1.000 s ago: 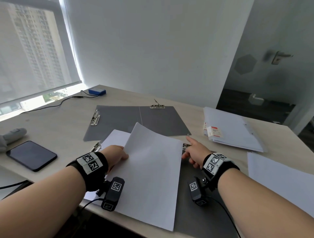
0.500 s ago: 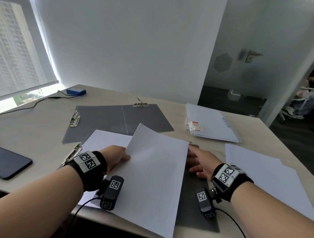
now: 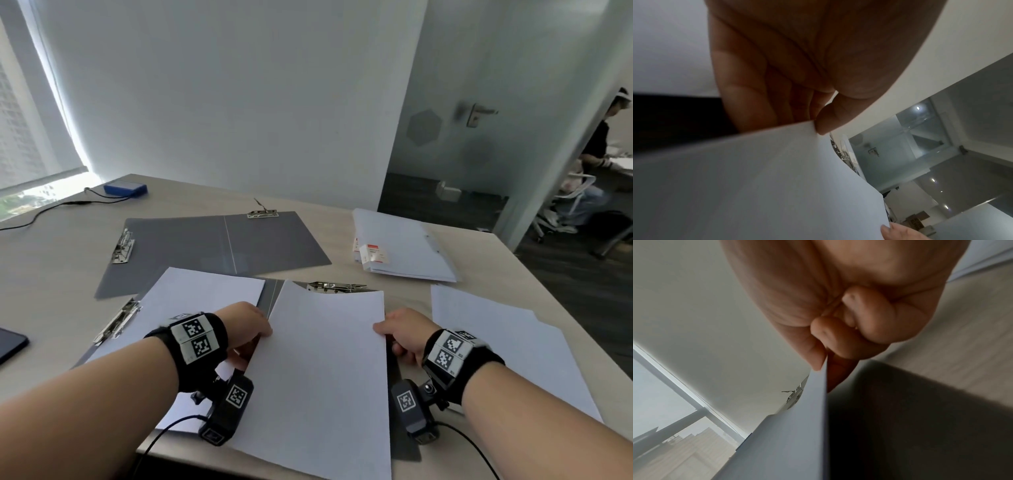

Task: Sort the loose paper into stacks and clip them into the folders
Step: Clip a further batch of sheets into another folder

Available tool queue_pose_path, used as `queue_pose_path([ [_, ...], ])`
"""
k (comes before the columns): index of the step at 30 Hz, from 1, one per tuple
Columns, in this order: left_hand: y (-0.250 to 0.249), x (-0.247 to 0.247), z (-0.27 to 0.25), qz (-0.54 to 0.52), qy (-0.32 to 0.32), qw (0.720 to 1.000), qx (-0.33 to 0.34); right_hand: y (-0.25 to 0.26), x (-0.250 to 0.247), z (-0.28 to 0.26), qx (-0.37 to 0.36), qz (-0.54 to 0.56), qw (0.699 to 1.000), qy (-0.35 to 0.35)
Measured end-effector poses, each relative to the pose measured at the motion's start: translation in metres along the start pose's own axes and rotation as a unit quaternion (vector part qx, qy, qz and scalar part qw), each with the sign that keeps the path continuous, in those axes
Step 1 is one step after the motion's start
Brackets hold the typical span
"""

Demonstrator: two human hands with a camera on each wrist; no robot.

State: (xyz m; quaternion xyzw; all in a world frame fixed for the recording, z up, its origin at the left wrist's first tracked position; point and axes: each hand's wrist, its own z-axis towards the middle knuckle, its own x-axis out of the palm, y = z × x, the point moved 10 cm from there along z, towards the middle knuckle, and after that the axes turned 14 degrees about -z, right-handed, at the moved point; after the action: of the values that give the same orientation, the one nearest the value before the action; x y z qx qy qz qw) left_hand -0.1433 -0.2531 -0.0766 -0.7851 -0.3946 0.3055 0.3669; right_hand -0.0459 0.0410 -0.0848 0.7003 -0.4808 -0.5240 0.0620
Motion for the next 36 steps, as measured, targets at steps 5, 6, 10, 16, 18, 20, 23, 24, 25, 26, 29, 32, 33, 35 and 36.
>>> queue_pose_path([
  [5, -0.006, -0.002, 0.005, 0.013, -0.014, 1.0, -0.002, -0.005, -0.006, 0.011, 0.022, -0.024, 0.999, -0.014],
  [6, -0.006, -0.002, 0.006, 0.013, -0.018, 1.0, -0.002, -0.004, -0.008, 0.011, 0.024, -0.024, 0.999, -0.022],
  [10, -0.009, 0.004, 0.008, 0.017, -0.014, 1.0, 0.0, -0.004, -0.02, 0.013, 0.028, -0.003, 0.998, -0.063],
  [16, -0.02, 0.009, 0.002, 0.029, -0.011, 0.999, 0.028, 0.004, -0.03, 0.014, 0.026, 0.053, 0.995, -0.085],
  [18, -0.03, 0.002, 0.003, 0.065, -0.03, 0.996, 0.058, 0.006, -0.032, 0.014, 0.031, 0.068, 0.993, -0.086],
  [20, -0.043, -0.003, 0.003, 0.144, -0.054, 0.983, 0.097, 0.009, -0.033, 0.015, 0.028, 0.089, 0.992, -0.089],
  [23, -0.062, 0.008, -0.003, 0.339, -0.053, 0.921, 0.184, 0.017, -0.037, 0.018, 0.016, 0.132, 0.985, -0.114],
  [24, -0.065, 0.018, -0.006, 0.378, -0.034, 0.902, 0.208, 0.02, -0.036, 0.019, 0.011, 0.155, 0.981, -0.117],
  [25, -0.065, 0.028, -0.009, 0.406, -0.01, 0.886, 0.226, 0.024, -0.032, 0.02, 0.004, 0.188, 0.976, -0.109],
  [26, -0.064, 0.039, -0.011, 0.431, 0.015, 0.87, 0.237, 0.029, -0.026, 0.023, -0.001, 0.22, 0.971, -0.094],
  [29, -0.055, 0.063, -0.008, 0.508, 0.062, 0.828, 0.231, 0.038, -0.011, 0.029, 0.013, 0.285, 0.956, -0.065],
  [32, -0.048, 0.073, -0.002, 0.552, 0.081, 0.805, 0.201, 0.045, -0.006, 0.039, 0.017, 0.318, 0.945, -0.068],
  [33, -0.047, 0.074, -0.001, 0.56, 0.083, 0.8, 0.198, 0.049, -0.006, 0.041, 0.016, 0.325, 0.943, -0.069],
  [35, -0.047, 0.074, 0.001, 0.564, 0.083, 0.798, 0.196, 0.057, -0.01, 0.046, 0.004, 0.317, 0.945, -0.08],
  [36, -0.047, 0.073, 0.002, 0.563, 0.083, 0.798, 0.195, 0.064, -0.014, 0.047, -0.01, 0.295, 0.951, -0.094],
])
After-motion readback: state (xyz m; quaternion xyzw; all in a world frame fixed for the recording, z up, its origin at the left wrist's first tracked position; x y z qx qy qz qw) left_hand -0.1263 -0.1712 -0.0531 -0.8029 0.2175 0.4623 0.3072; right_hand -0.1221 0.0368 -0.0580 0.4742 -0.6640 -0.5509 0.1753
